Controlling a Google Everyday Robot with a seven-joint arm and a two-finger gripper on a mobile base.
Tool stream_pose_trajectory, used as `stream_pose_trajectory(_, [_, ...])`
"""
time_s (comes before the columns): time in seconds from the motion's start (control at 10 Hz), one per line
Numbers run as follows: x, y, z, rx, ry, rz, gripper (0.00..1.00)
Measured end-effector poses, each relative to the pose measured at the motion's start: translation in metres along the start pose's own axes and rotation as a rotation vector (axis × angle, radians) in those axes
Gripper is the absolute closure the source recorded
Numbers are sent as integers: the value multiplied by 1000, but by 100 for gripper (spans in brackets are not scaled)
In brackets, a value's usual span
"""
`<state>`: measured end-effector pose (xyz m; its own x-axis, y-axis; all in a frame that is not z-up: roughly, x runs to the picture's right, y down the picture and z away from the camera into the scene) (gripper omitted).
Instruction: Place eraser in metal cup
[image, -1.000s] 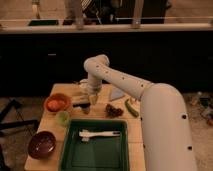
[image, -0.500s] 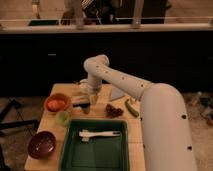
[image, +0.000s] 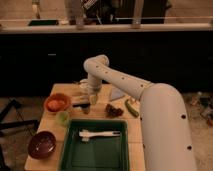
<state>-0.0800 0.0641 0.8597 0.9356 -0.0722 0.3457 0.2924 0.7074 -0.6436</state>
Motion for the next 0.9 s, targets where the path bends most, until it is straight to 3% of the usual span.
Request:
stream_pose_trajectory(0.1, [0, 0, 0, 0, 0, 0, 38])
stream_pose_trajectory(0.2, [0, 0, 0, 0, 0, 0, 26])
stream_pose_trajectory(0.3, [0, 0, 0, 0, 0, 0, 22])
stream_pose_trajectory(0.9, [0, 0, 0, 0, 0, 0, 20])
